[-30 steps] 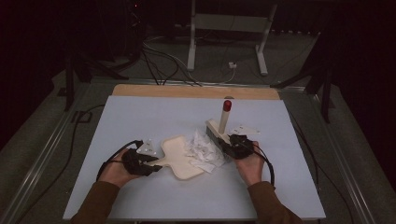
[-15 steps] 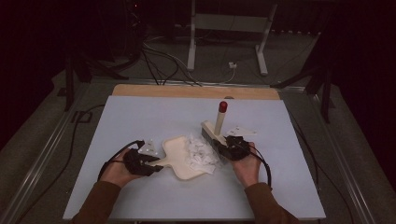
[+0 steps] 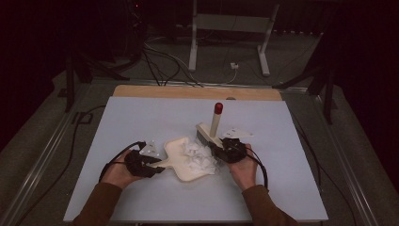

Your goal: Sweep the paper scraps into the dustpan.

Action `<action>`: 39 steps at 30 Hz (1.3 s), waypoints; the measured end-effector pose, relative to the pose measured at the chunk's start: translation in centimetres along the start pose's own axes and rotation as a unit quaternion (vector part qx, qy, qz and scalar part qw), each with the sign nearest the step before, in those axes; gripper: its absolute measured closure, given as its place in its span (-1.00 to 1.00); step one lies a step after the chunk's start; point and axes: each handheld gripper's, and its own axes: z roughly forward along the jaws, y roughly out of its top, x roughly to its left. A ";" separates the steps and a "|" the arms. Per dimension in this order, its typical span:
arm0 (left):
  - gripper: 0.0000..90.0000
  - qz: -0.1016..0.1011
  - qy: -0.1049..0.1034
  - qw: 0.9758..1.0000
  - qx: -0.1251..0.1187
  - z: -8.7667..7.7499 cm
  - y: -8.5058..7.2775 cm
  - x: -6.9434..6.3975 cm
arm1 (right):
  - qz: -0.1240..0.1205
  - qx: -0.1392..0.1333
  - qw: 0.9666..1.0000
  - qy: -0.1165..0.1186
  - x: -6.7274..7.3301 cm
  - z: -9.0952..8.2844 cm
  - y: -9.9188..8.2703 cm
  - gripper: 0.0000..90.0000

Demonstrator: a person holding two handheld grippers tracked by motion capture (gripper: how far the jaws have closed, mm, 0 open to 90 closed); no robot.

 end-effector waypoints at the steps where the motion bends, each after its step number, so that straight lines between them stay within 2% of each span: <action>1: 0.47 0.000 0.000 1.000 0.000 0.0 0.0 0.0 | 0.000 -0.001 1.000 0.002 0.1 0.0 0.1 0.51; 25: 0.47 0.000 -0.001 1.000 -0.003 0.2 0.0 -0.1 | -0.031 -0.004 0.999 0.044 4.1 1.3 1.4 0.51; 39: 0.47 -0.001 -0.001 1.000 -0.005 0.3 -0.1 -0.2 | -0.043 0.004 0.998 0.048 5.0 1.7 1.4 0.51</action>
